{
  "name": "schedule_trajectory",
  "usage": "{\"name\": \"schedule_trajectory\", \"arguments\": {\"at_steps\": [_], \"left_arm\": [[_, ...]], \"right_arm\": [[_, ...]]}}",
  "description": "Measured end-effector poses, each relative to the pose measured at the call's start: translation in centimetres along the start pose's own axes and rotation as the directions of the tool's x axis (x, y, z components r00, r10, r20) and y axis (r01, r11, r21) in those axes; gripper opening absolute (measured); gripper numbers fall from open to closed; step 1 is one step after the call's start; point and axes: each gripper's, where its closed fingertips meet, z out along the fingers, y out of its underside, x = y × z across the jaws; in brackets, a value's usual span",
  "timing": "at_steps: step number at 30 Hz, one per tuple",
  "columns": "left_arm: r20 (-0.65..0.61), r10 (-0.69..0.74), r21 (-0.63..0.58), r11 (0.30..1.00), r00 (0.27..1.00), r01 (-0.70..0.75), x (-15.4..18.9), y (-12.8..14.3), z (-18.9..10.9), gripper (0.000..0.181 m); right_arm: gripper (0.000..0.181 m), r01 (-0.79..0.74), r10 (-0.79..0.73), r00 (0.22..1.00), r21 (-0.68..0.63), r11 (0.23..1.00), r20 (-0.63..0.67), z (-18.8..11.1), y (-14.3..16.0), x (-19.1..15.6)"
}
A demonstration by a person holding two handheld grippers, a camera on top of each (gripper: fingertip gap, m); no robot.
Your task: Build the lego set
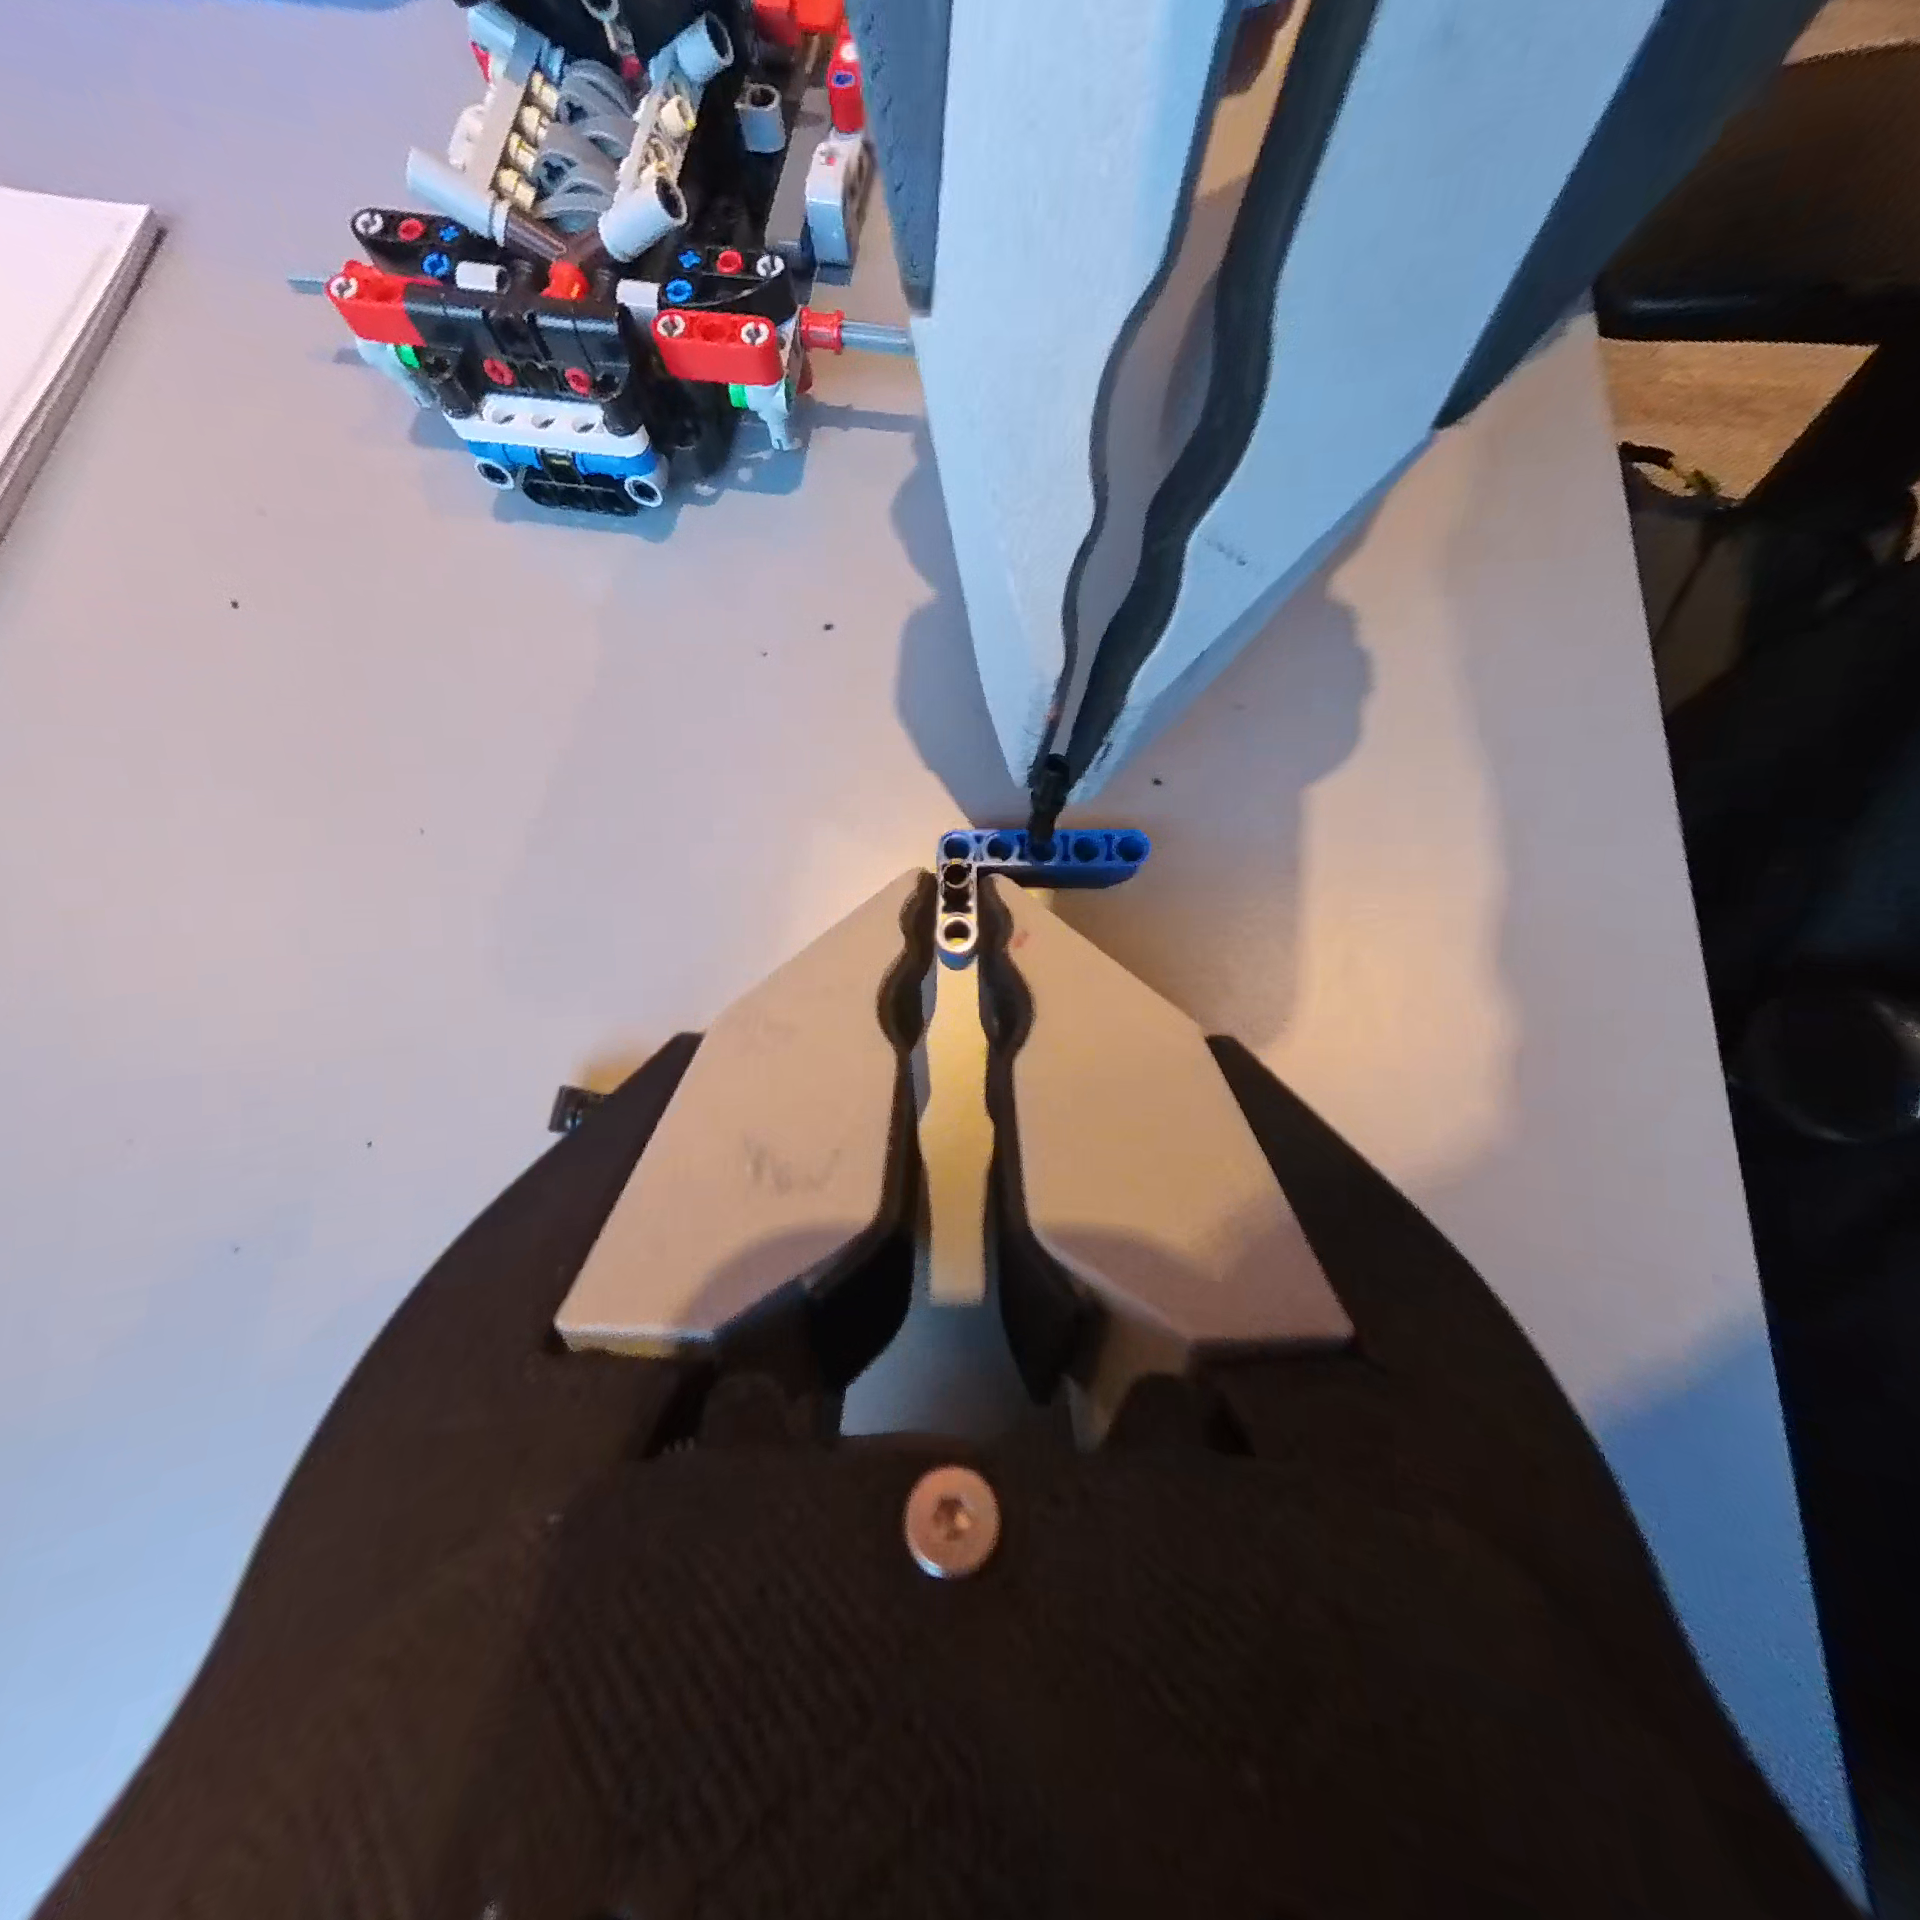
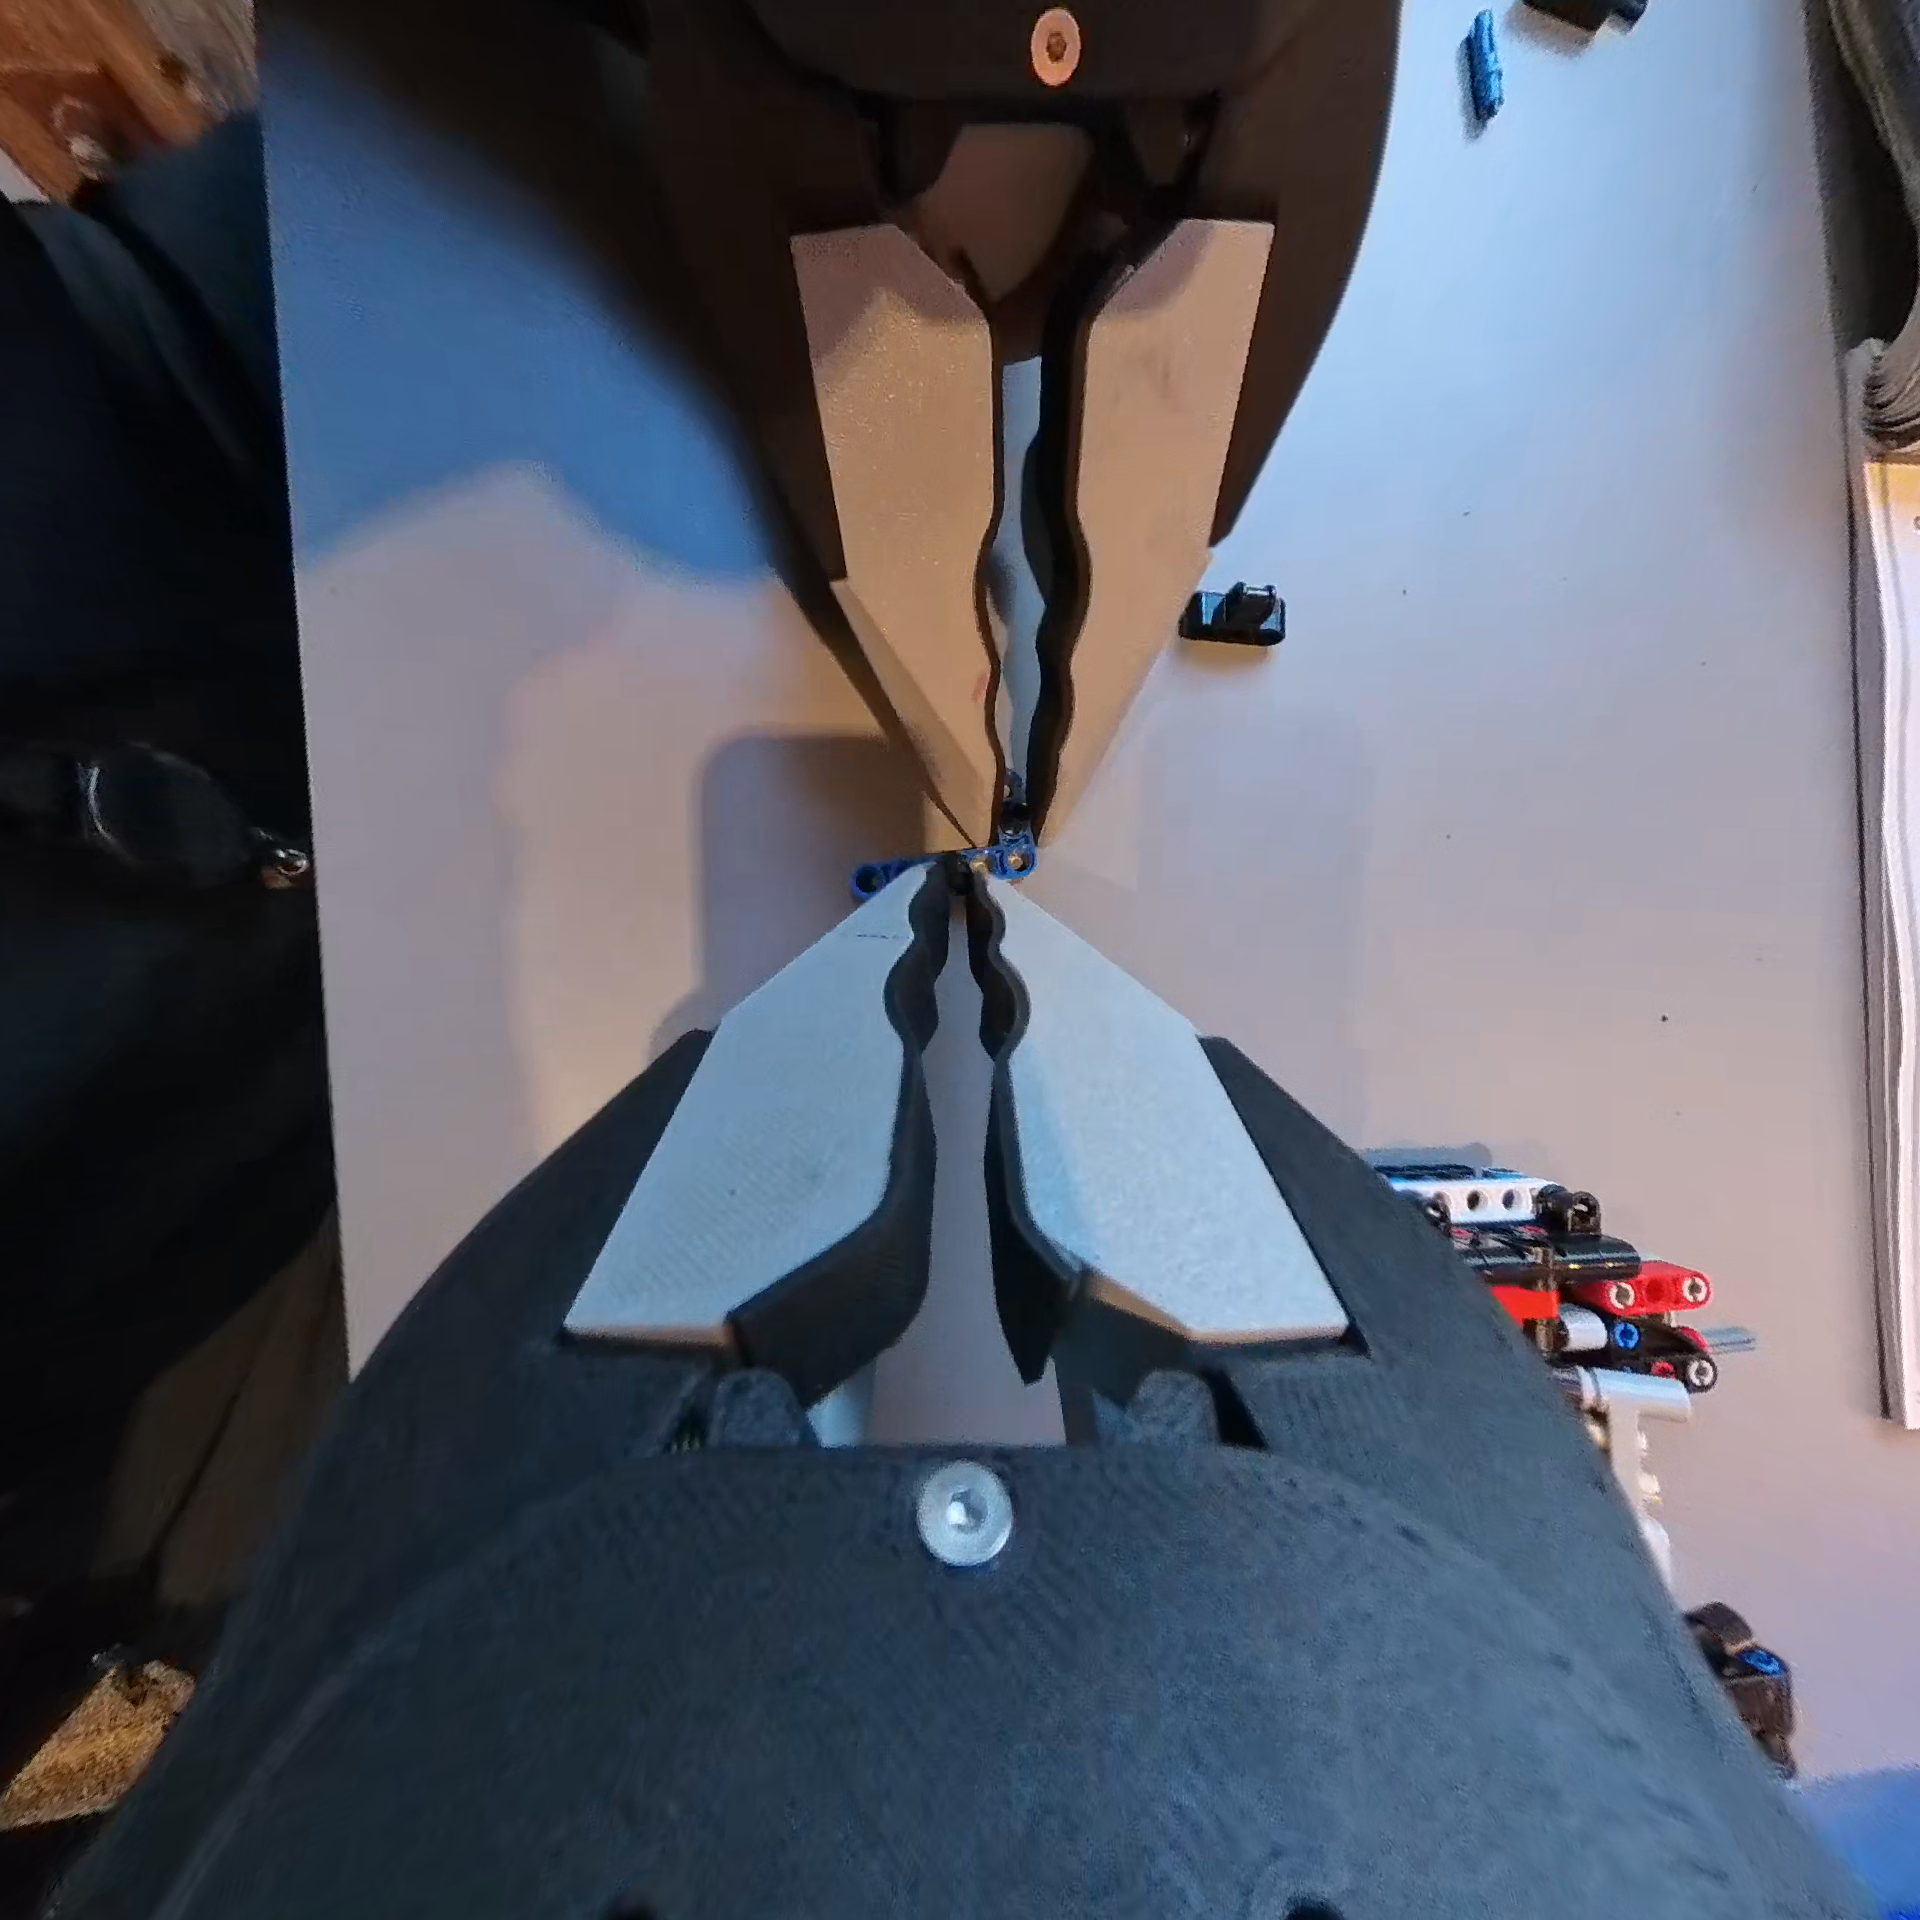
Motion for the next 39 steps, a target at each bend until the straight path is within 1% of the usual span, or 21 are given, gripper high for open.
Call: {"name": "schedule_trajectory", "arguments": {"at_steps": [8, 15, 18, 20, 26, 31, 39], "left_arm": [[0.0, 0.007, 0.002, 1.0, 1.0, -0.007, 0.04, -0.04, 0.05, 0.005], [0.013, 0.013, 0.004, 1.0, 1.0, -0.013, -0.01, -0.06, 0.09, 0.005], [0.019, 0.012, 0.003, 1.0, 1.0, -0.013, -0.01, -0.06, 0.09, 0.005], [0.016, 0.0, 0.004, 1.0, 1.0, 0.0, -0.01, -0.05, 0.08, 0.005], [0.016, -0.025, 0.004, 1.0, 1.0, 0.025, -0.07, -0.01, 0.01, 0.005], [0.029, -0.031, 0.004, 1.0, 0.999, 0.031, -0.07, -0.02, -0.01, 0.005], [0.039, -0.041, 0.004, 0.999, 0.998, 0.04, -0.08, 0.03, -0.04, 0.005]], "right_arm": [[0.0, 0.055, -0.051, 0.998, -0.088, 0.995, 0.041, 0.55, 0.31, -0.27], [0.0, 0.131, -0.119, 0.991, -0.241, 0.962, 0.063, 0.24, 0.93, -0.16], [0.0, 0.141, -0.129, 0.99, -0.245, 0.959, 0.065, 0.42, 0.54, -0.22], [0.0, 0.118, -0.101, 0.992, -0.257, 0.959, 0.077, 0.35, 0.64, -0.13], [0.0, 0.097, -0.08, 0.994, -0.277, 0.956, 0.071, 0.47, 0.77, -0.11], [0.0, 0.117, -0.102, 0.993, -0.306, 0.945, 0.064, 0.63, 0.46, -0.08], [0.0, -0.04, 0.052, 0.997, -0.2, 0.979, 0.057, 1.01, 0.14, -0.06]]}}
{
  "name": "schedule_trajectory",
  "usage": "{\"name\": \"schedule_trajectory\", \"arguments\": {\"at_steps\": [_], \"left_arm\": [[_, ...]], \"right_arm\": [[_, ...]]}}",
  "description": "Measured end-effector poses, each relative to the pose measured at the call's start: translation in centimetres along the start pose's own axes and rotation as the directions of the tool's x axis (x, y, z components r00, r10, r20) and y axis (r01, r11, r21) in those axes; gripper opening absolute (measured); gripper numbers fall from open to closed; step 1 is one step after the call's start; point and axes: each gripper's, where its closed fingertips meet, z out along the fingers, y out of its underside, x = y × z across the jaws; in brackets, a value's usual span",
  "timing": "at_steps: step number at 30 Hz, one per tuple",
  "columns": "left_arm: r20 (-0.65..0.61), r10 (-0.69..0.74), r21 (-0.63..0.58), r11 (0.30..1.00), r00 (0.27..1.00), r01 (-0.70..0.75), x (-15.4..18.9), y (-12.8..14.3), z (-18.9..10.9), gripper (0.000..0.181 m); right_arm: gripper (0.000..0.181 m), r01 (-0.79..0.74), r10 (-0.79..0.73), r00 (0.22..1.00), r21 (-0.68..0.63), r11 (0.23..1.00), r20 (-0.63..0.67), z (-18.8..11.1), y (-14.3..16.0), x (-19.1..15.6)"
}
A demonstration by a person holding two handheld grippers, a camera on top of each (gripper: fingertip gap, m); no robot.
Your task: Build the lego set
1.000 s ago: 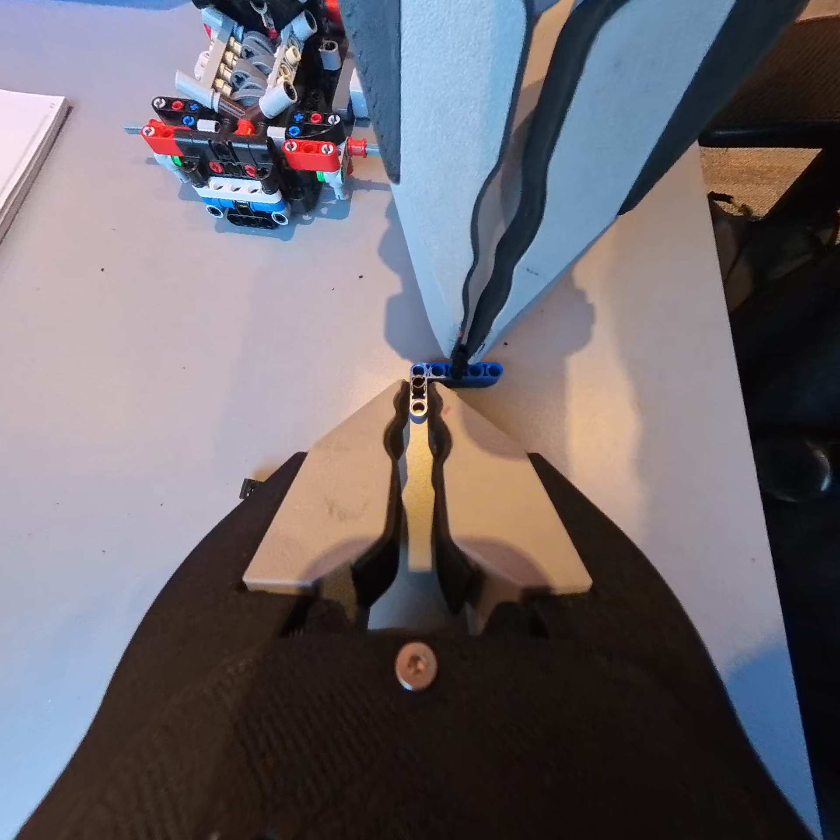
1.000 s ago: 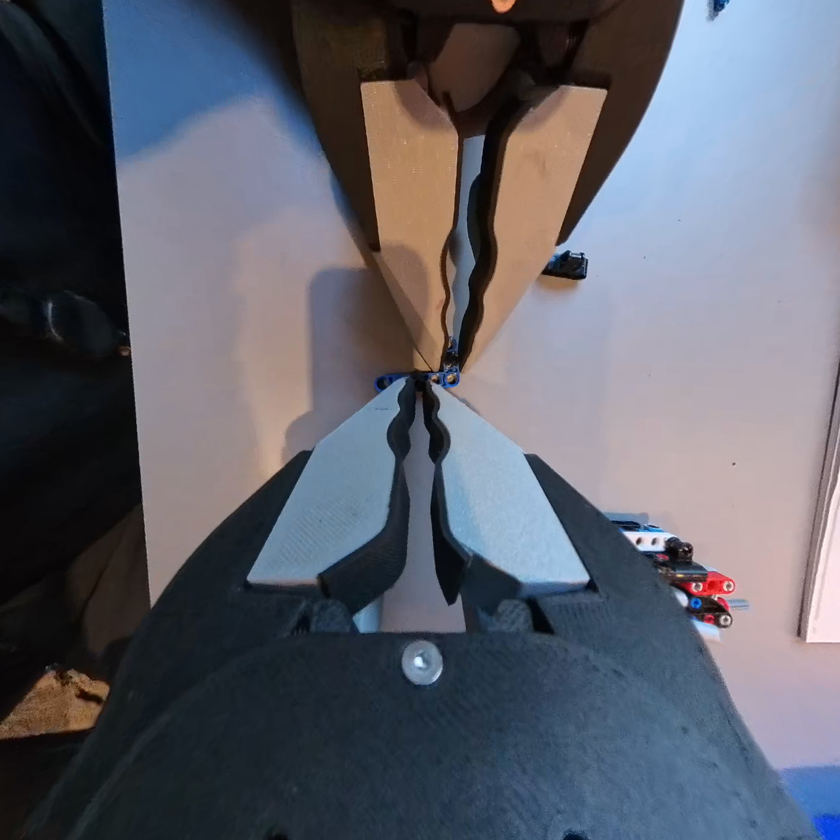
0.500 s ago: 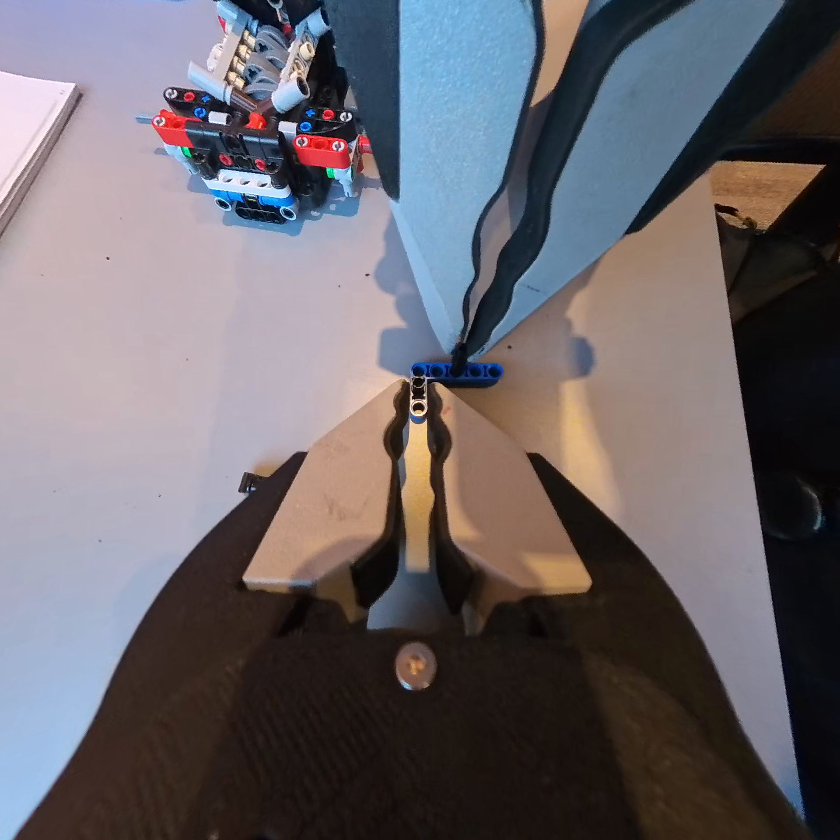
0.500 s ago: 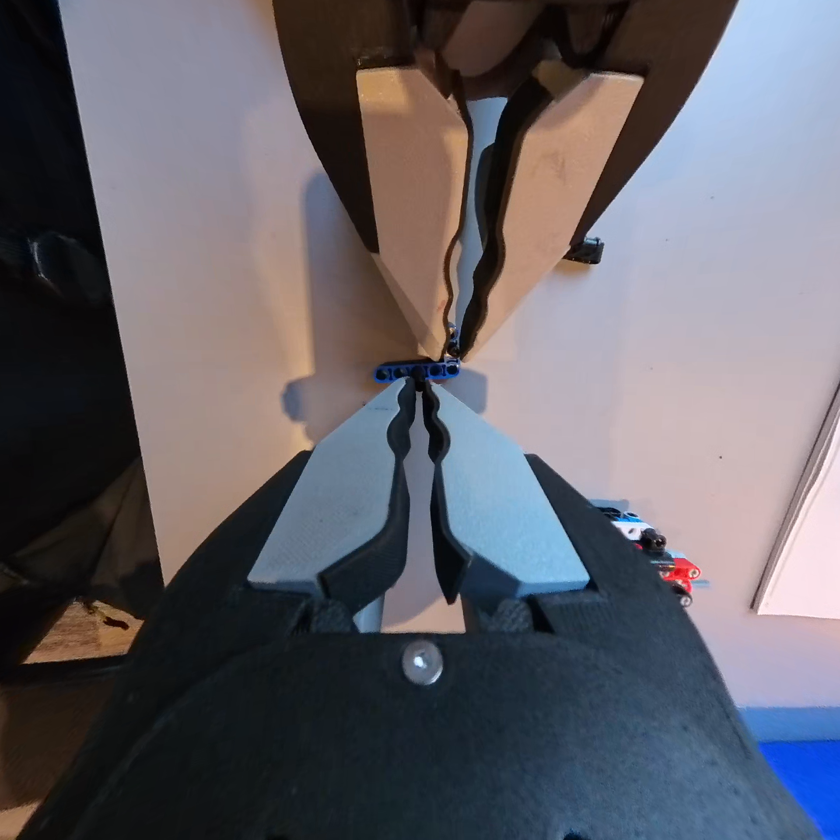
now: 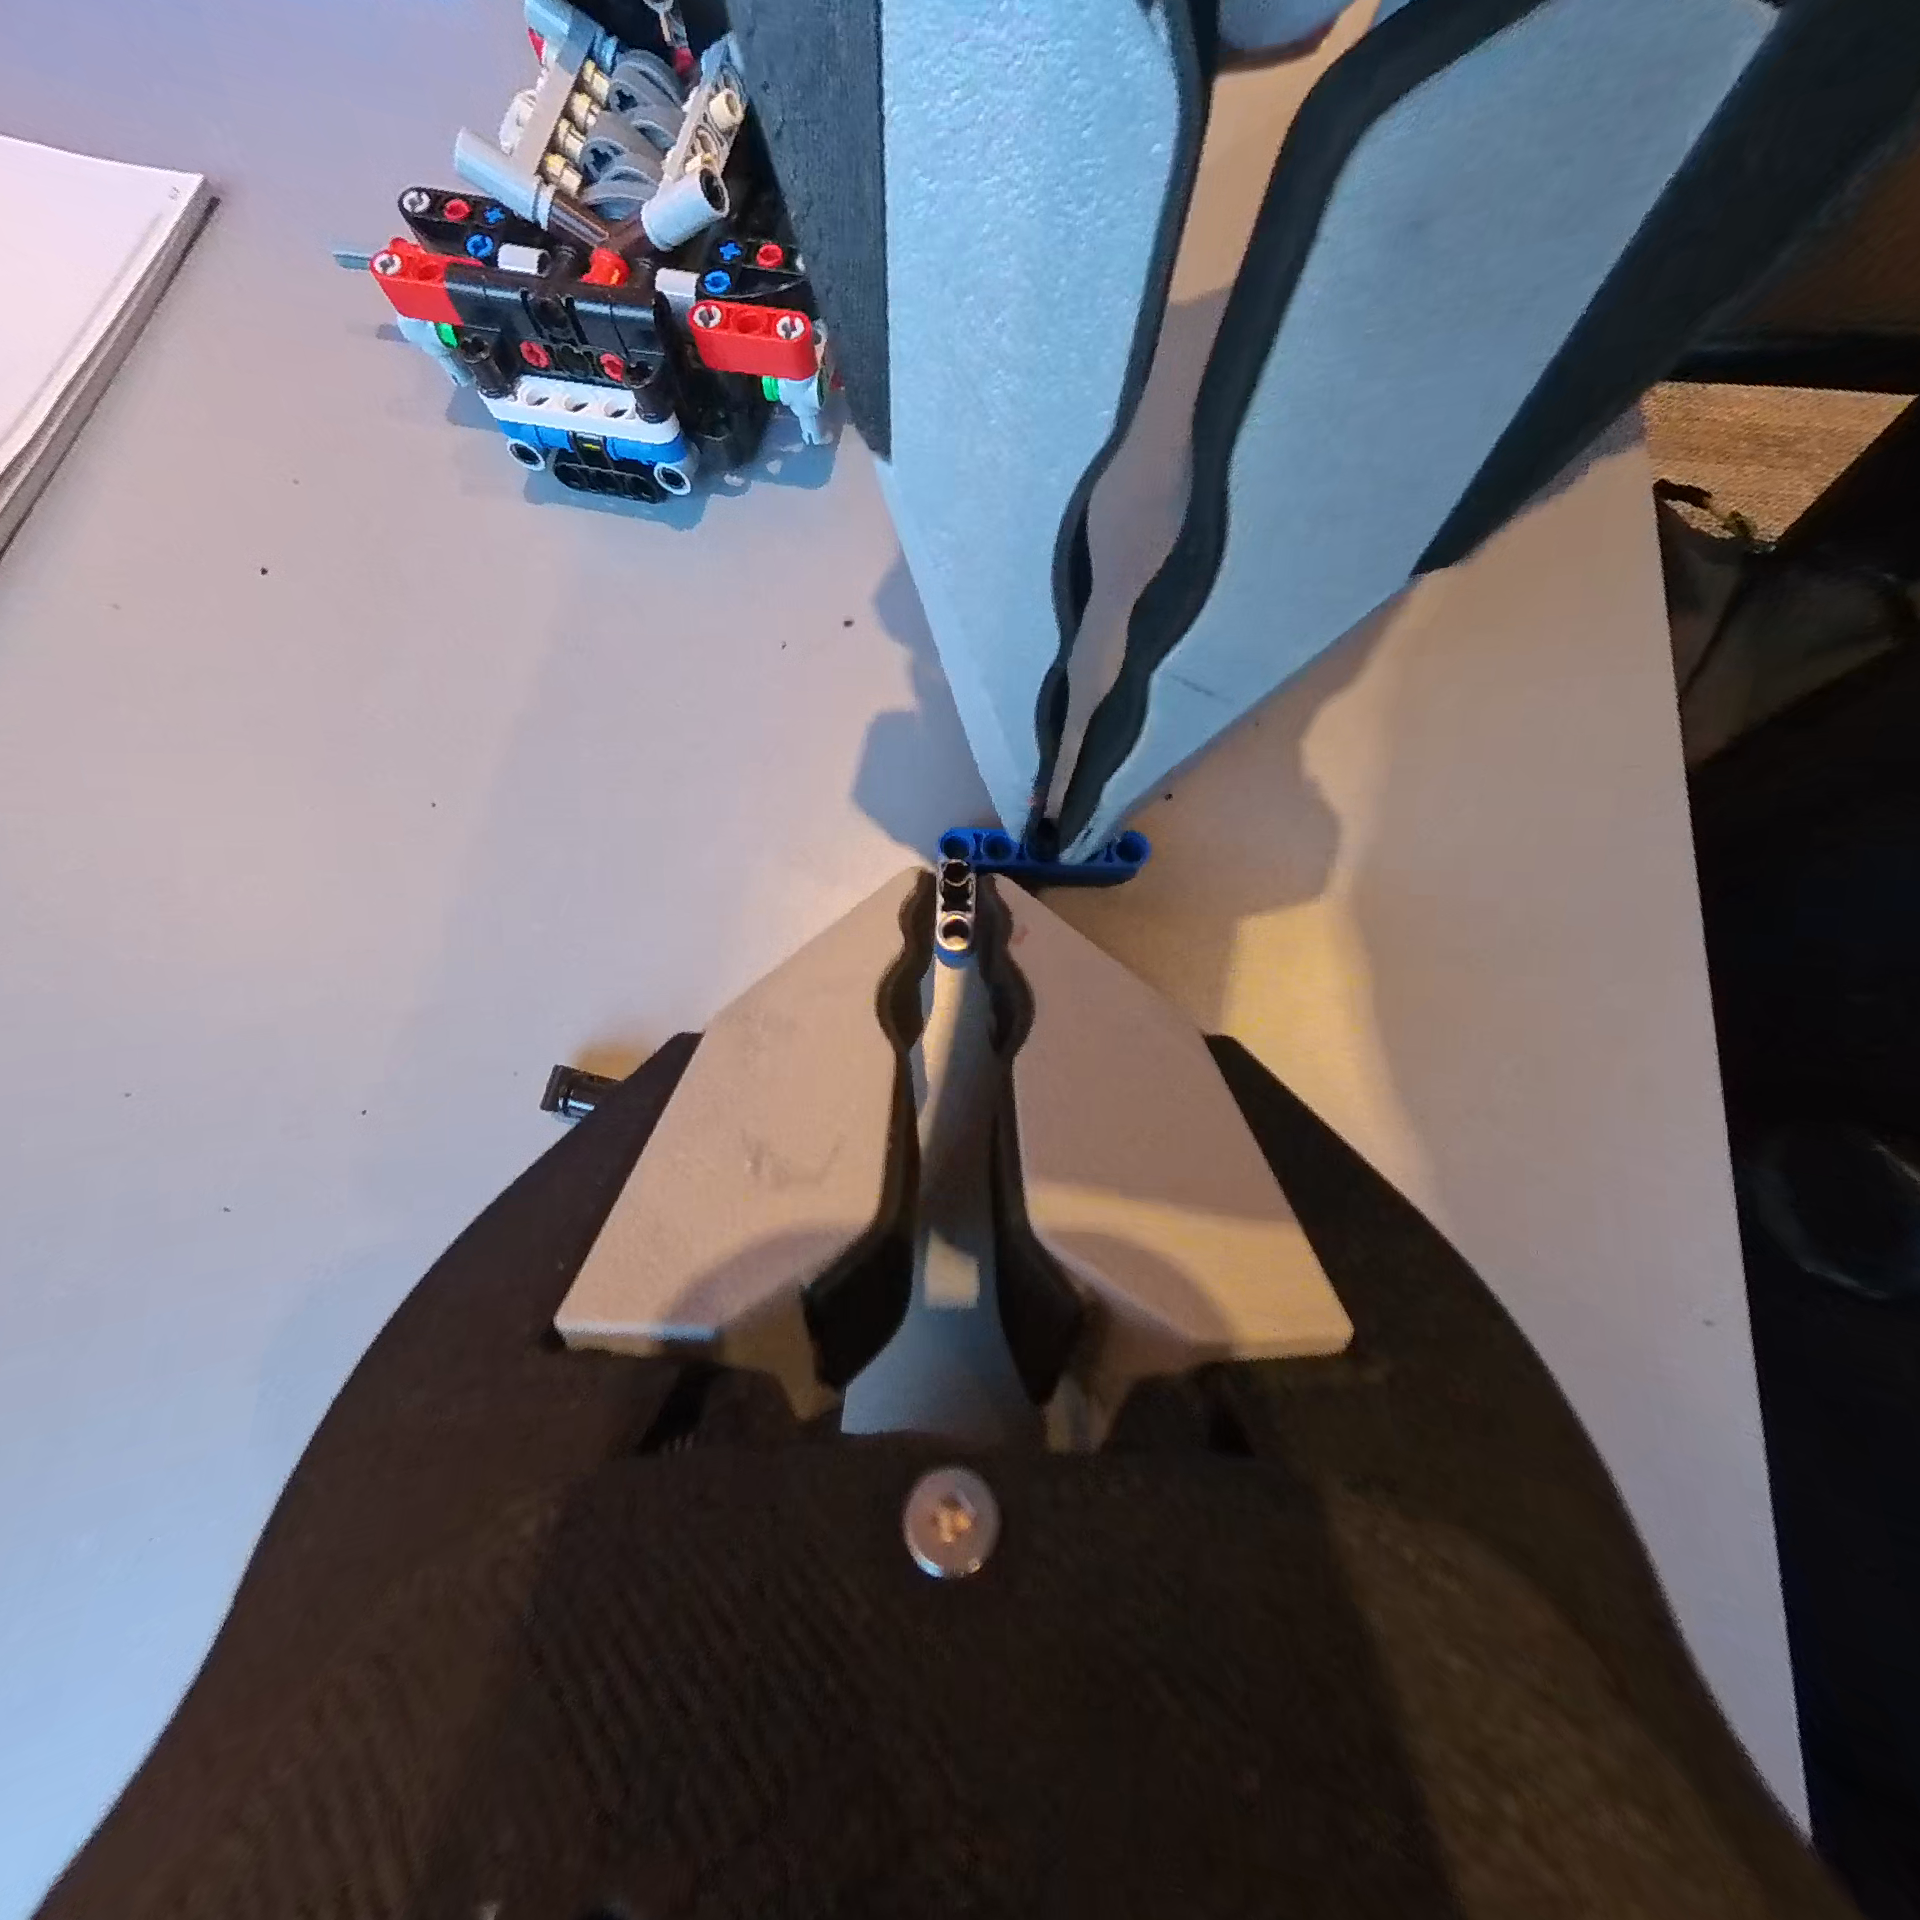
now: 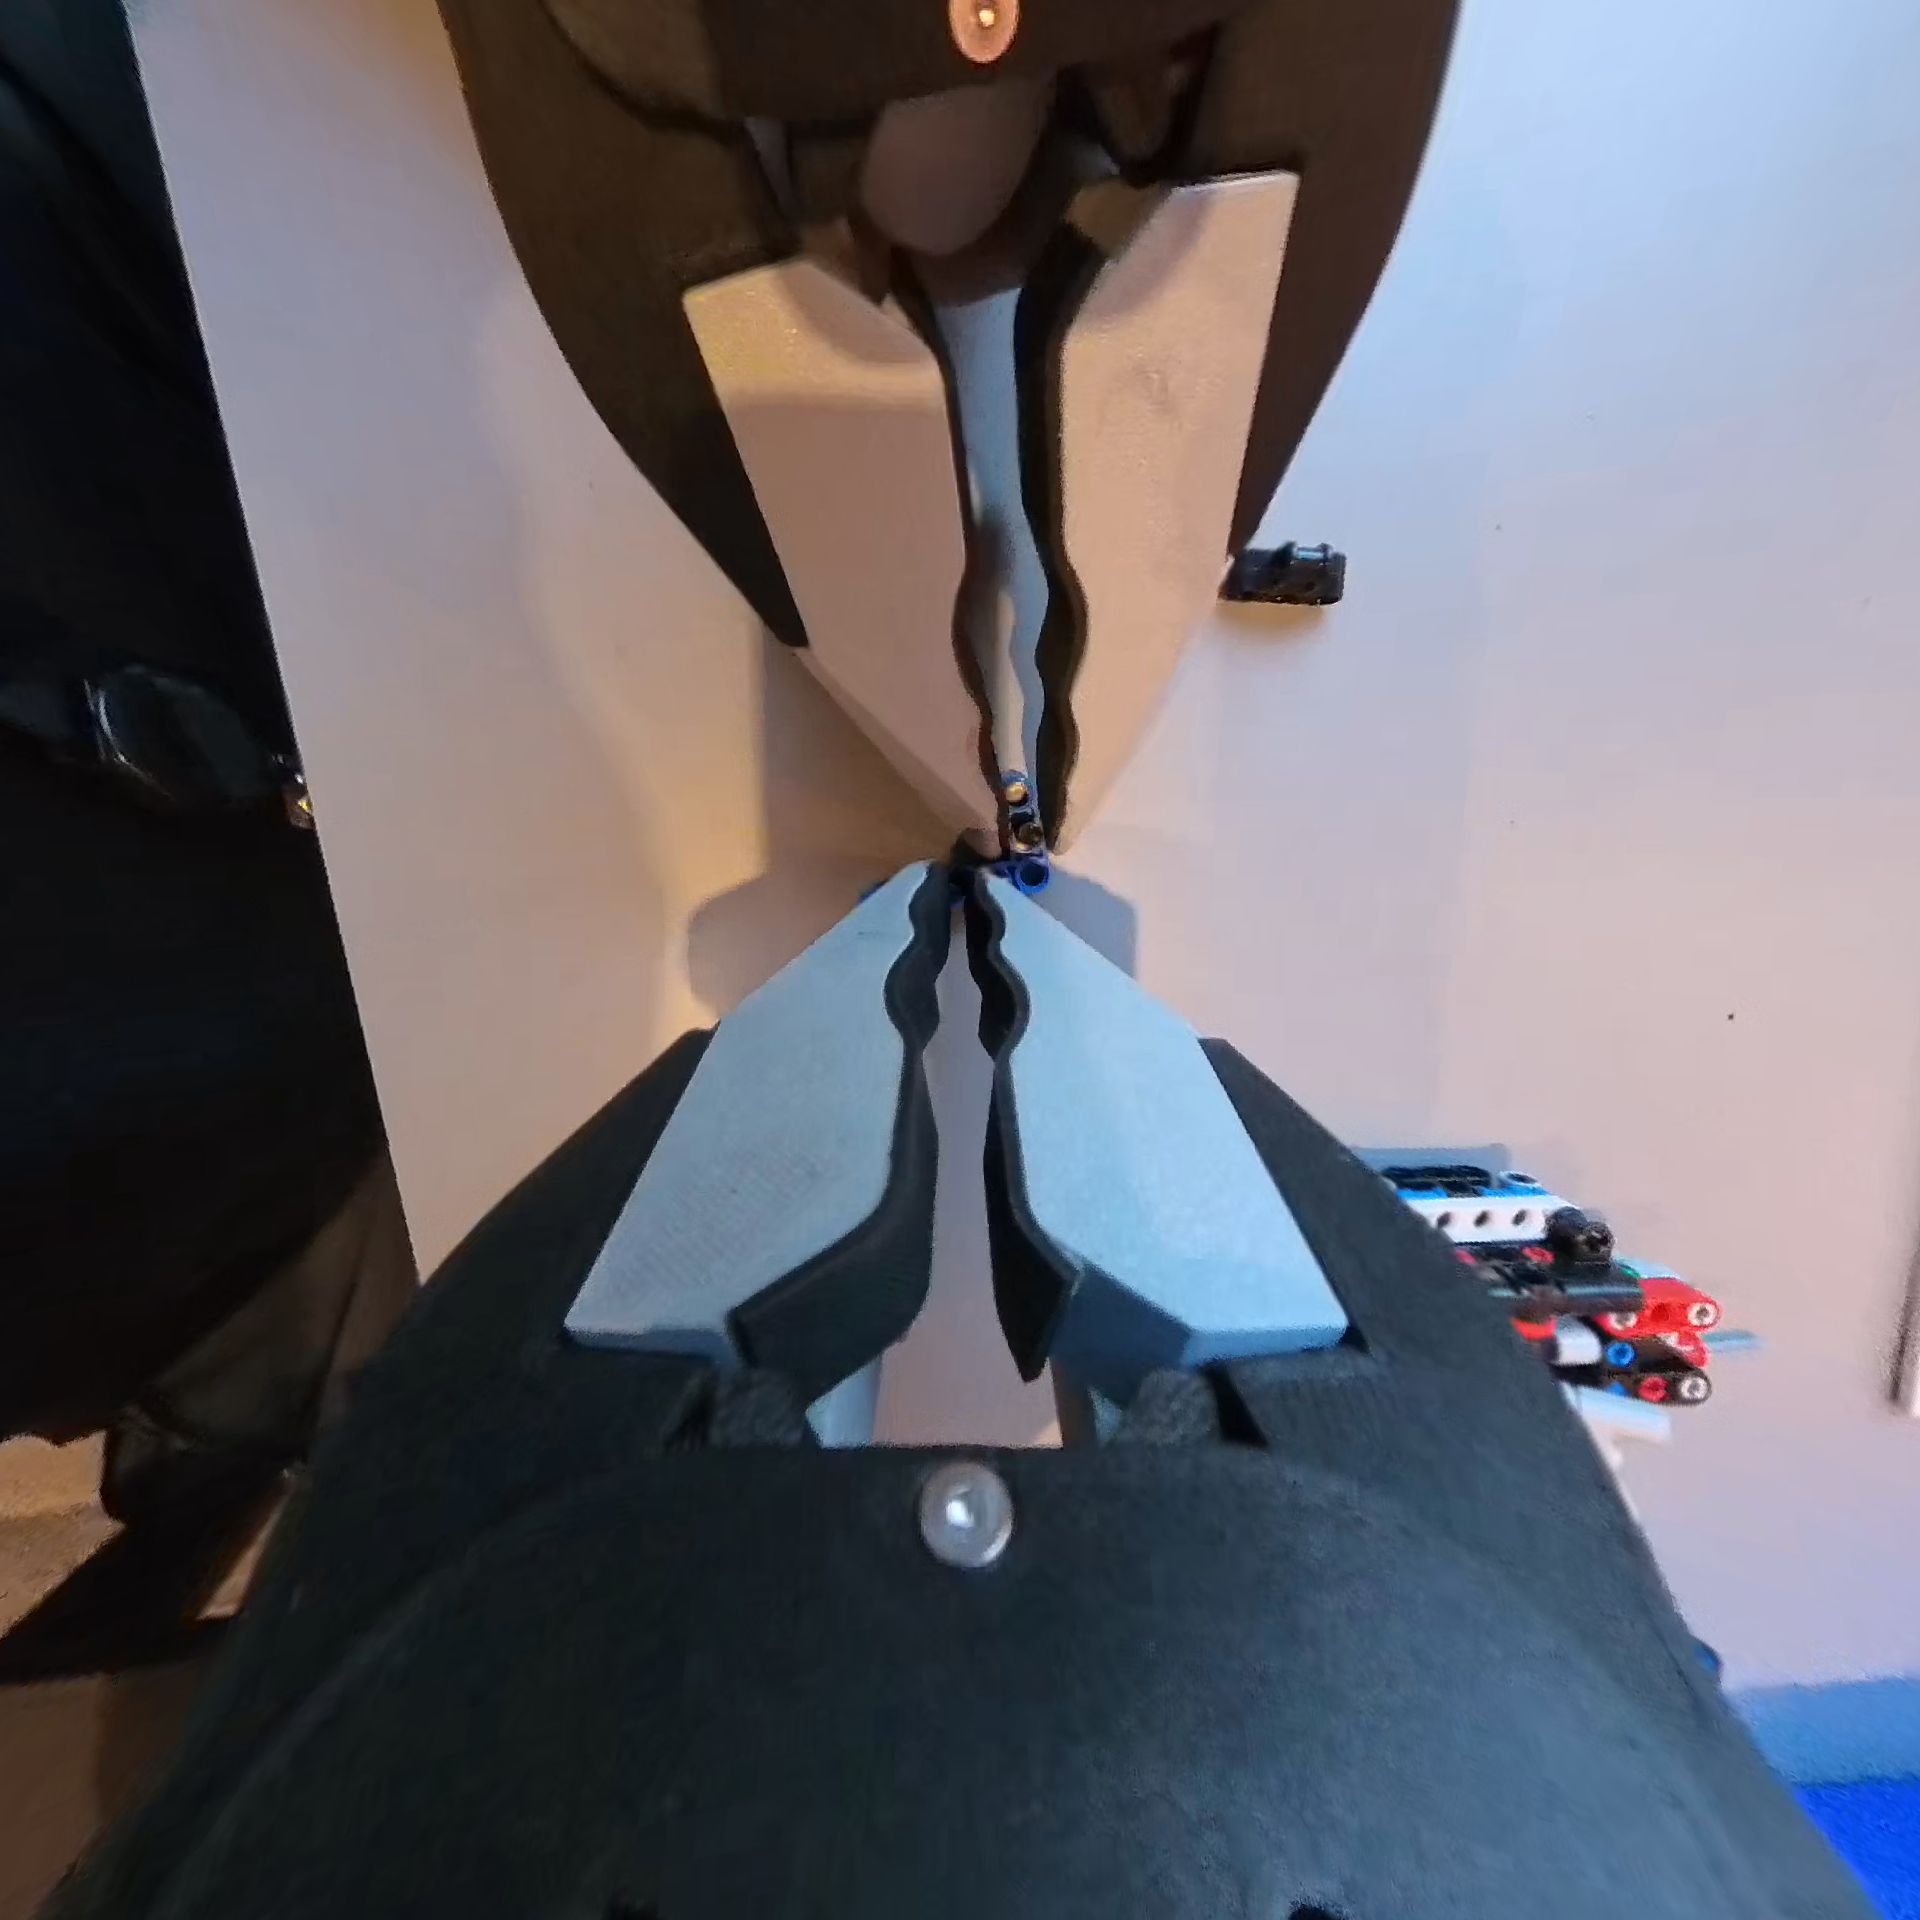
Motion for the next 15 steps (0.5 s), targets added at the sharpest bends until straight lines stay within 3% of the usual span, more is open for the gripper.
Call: {"name": "schedule_trajectory", "arguments": {"at_steps": [4, 7, 10, 15], "left_arm": [[-0.001, -0.001, 0.0, 1.0, 1.0, 0.001, 0.0, 0.0, 0.0, 0.005], [0.002, -0.001, 0.001, 1.0, 1.0, 0.001, 0.0, 0.0, 0.0, 0.005], [-0.005, -0.006, 0.001, 1.0, 1.0, 0.006, 0.0, 0.0, 0.0, 0.005], [-0.012, -0.016, 0.002, 1.0, 1.0, 0.016, 0.0, 0.0, 0.0, 0.005]], "right_arm": [[0.001, -0.027, 0.027, 0.999, 0.007, 1.0, 0.017, 0.0, 0.3, 0.0], [0.002, 0.034, -0.035, 0.999, -0.105, 0.994, -0.008, 0.7, 2.8, -0.1], [0.0, 0.111, -0.115, 0.991, -0.059, 0.992, -0.064, 1.0, 1.6, -0.3], [0.0, -0.028, 0.028, 0.997, -0.003, 1.0, -0.066, 0.4, 2.1, 0.9]]}}
